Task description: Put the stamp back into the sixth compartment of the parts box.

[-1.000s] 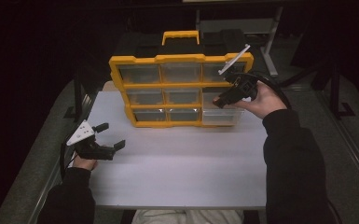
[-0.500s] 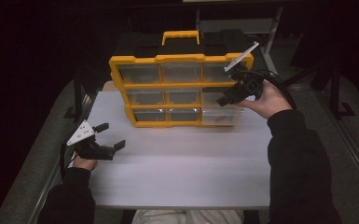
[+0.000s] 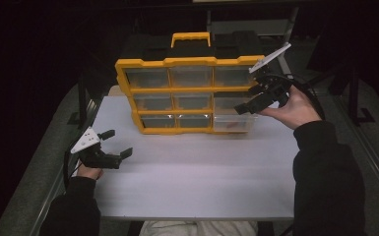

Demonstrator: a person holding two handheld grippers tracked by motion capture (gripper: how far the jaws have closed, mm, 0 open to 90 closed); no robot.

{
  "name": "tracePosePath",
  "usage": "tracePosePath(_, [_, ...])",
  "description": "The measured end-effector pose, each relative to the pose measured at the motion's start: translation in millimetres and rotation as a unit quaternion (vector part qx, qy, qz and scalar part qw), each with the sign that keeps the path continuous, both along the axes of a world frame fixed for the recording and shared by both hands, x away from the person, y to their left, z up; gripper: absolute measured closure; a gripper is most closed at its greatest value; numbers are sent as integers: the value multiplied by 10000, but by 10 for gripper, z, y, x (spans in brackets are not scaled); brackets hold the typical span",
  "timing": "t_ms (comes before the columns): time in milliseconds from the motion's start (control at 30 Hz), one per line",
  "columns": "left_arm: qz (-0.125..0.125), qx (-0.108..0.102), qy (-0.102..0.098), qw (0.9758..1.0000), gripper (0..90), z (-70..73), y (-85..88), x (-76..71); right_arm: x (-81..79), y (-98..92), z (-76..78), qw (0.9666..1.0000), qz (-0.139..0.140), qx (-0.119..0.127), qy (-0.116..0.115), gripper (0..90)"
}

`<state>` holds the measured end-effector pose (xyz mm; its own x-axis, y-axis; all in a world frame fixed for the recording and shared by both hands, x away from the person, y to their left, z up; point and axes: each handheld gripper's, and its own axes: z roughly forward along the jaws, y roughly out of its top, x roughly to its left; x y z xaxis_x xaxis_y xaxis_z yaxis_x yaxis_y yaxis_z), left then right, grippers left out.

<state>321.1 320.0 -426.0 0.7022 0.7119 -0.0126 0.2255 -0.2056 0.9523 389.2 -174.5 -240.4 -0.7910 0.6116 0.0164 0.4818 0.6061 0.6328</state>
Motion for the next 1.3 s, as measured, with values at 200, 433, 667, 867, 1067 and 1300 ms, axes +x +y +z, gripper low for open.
tracePosePath(200, [1,-8,3,10000,0,0,0,-1,-78,-103,-34,9999,-91,103,-84,0])
tracePosePath(433, [8,24,22,10000,0,-5,-3,4,-178,-209,-120,9996,-98,229,-120,0])
tracePosePath(667, [5,28,22,10000,0,-5,-5,3,-265,-266,-230,9995,-69,297,-122,0])
tracePosePath(867, [9,29,18,10000,0,-5,-4,5,-330,-303,-305,9993,-11,361,-123,0])
tracePosePath(1067, [7,21,19,10000,0,-3,-1,4,-361,-342,-406,9991,-40,421,-91,0])
tracePosePath(1300, [8,21,17,10000,0,-4,-1,5,-379,-436,-552,9982,-107,593,-38,0])
